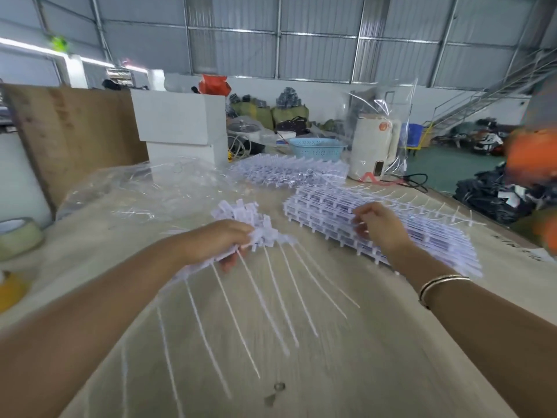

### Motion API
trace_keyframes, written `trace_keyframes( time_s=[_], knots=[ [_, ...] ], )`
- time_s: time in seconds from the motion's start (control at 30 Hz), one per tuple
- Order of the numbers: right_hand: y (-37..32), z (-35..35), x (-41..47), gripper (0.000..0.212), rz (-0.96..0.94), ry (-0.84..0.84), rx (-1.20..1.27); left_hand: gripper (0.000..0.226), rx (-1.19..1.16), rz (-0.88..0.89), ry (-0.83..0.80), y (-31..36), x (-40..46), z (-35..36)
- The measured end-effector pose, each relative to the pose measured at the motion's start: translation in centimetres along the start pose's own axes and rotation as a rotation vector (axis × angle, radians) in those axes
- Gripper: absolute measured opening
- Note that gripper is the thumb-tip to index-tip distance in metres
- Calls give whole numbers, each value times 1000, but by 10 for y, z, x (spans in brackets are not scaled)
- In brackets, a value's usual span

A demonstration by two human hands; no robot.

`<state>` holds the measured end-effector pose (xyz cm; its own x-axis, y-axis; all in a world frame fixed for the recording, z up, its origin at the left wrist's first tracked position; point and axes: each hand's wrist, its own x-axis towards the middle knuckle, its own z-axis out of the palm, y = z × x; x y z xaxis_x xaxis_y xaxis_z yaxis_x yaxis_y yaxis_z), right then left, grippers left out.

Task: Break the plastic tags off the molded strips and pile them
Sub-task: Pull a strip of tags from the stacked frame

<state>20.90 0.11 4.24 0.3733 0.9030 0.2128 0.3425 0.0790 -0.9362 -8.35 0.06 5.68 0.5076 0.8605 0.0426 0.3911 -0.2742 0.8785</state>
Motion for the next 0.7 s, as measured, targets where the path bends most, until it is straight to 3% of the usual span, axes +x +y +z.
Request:
trace_keyframes(
  time_s=[0.13,0.23,0.33,0.47,0.6,0.7],
  knots=[
    [8,40,-23,17,-113,-376,-216,35,160,-5,-71,-22,-4,-1],
    [12,58,-42,28,-121,-608,-318,24,274,-40,-50,-31,-3,-4],
    [13,64,-52,27,-116,-657,-109,28,370,12,-38,-35,-9,-7],
    [13,71,-58,26,-145,-669,32,18,668,79,40,-29,-10,9],
    [15,76,-61,25,-188,-651,86,23,702,104,-34,-25,-4,42],
    [21,70,-61,20,-244,-682,31,21,580,113,-23,-31,-1,47]
  ],
)
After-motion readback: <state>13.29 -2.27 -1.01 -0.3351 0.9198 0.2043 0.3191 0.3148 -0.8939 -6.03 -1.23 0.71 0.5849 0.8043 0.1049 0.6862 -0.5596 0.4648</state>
